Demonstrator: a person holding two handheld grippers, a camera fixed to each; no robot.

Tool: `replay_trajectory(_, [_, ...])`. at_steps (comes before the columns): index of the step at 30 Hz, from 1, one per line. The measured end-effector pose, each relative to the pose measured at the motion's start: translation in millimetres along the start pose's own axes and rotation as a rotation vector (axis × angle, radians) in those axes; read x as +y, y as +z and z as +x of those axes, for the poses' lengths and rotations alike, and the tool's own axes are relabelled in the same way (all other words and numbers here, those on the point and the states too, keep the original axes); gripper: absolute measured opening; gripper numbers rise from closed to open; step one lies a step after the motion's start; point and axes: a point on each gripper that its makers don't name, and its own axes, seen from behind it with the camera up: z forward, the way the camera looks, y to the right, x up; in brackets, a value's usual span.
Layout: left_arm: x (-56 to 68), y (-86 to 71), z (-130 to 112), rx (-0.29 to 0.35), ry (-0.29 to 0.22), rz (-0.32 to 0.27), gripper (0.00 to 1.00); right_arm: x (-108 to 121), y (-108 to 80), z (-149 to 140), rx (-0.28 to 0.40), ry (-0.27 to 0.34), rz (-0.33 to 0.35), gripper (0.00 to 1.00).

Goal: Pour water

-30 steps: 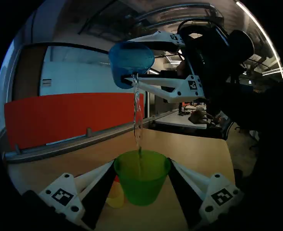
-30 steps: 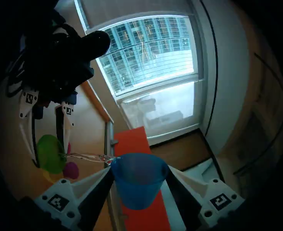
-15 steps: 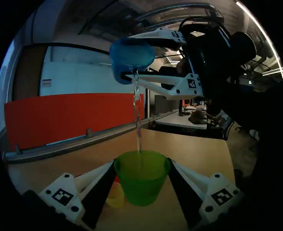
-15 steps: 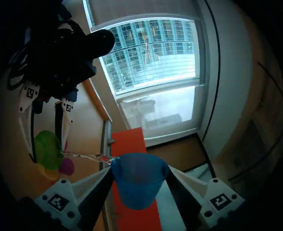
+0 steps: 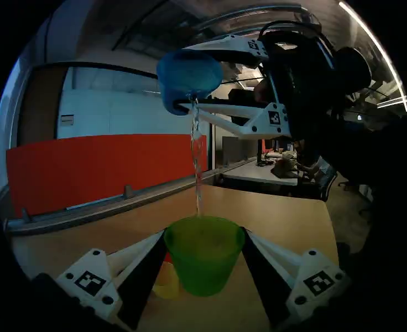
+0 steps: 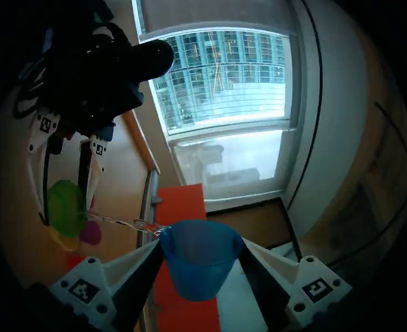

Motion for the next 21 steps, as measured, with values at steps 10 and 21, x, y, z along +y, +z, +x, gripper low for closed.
replay_trajectory(10, [0.1, -0.3, 0.4, -0.001, 0.004, 0.002, 0.88, 3.0, 1.3, 4.4, 0.004, -0.048, -0.008, 0.92])
replay_trajectory(21, [0.5, 0.1, -0.1, -0.001, 0.004, 0.000, 0.88, 7.8, 3.2, 6.1, 0.006, -0.107, -0.014, 0.92])
